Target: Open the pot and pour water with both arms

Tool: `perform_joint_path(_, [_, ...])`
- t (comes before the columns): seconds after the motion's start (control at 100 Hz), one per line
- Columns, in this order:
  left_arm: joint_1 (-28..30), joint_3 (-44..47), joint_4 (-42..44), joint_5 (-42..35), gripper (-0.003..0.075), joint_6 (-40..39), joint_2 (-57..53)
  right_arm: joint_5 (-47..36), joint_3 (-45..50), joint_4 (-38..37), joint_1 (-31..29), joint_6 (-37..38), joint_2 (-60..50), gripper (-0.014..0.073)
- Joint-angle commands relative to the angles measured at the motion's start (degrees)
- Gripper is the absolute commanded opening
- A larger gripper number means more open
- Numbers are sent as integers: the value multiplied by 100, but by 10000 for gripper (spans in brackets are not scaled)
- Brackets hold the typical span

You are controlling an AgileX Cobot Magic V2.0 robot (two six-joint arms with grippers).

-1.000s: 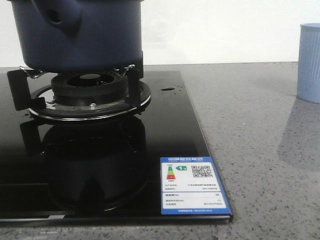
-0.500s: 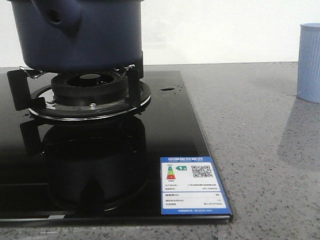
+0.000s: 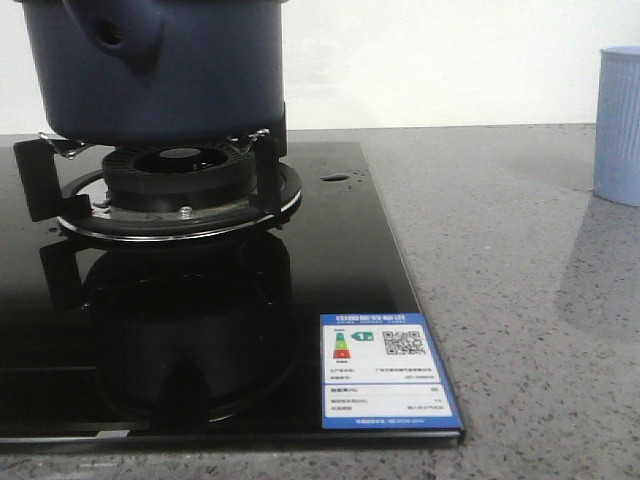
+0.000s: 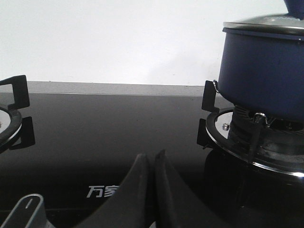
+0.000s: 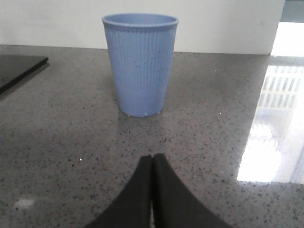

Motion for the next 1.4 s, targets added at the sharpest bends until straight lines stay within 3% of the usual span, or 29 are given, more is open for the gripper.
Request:
perform_joint_path(0.0, [11, 81, -51, -375, -16, -42, -143, -687, 94, 18, -35, 7, -105, -62])
perform_joint_path(0.32, [11, 81, -329, -511, -16, -42, -143, -1028, 94, 1239, -35, 7, -105, -62])
perform_joint_path(0.61, [11, 78, -2446, -754, -16, -42, -143, -1029, 84, 2987, -35, 7, -105, -61])
perform_joint_path(0.72, [11, 19, -3014, -934, -16, -42, -143, -984, 25, 3012, -35, 7, -105, -61])
perform_joint_path(0.92, [11, -493, -2967, -693, -16, -31, -122, -504, -582, 2918, -35, -208, -91, -60])
perform_joint_path(1.3, [-27, -2357, -2512, 1195, -16, 1699, 1273, 1021, -2376, 2655, -35, -1614, 1615, -60])
perform_joint_path(1.39, [-27, -2699, -2533, 1397, -16, 1759, 1681, 1225, -2715, 2655, -9, -1757, 2015, -61])
